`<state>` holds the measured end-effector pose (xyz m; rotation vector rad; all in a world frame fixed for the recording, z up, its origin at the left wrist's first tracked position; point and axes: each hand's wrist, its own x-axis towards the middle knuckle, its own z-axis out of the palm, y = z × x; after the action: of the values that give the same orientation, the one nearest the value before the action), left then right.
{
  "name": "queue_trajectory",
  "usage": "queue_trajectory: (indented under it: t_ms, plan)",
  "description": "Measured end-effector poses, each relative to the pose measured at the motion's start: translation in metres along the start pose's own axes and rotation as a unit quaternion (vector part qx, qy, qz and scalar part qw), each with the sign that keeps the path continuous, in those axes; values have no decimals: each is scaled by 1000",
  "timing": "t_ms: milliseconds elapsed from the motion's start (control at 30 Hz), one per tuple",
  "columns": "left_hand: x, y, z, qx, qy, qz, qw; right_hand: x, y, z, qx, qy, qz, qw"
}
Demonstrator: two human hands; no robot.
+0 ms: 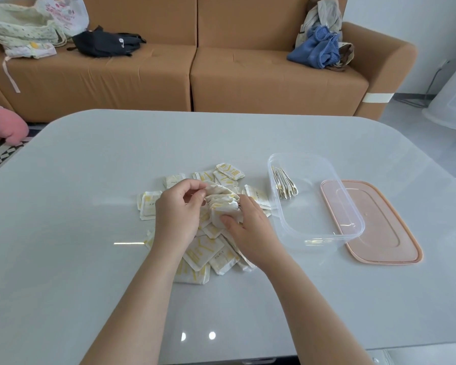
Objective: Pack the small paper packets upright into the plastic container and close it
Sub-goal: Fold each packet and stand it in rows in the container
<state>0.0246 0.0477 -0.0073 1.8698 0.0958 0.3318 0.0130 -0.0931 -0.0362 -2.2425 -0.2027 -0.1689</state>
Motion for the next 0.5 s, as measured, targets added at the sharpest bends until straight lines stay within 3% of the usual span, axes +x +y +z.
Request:
queue_trajectory:
  t_ms: [200,333,433,500]
  plan:
    - [0,0,-7,126,41,129,983,0,0,1,4,-19,15,1000]
    - [0,-6,-6,183,25,198,963,-1,0,1,1,-24,20,1000]
    - [-3,-3,-2,166,2,189,968,-1,0,1,-9,-32,16,999]
    - [-4,1,1,96,-12,105,990,-1,0,1,-18,-29,14,999]
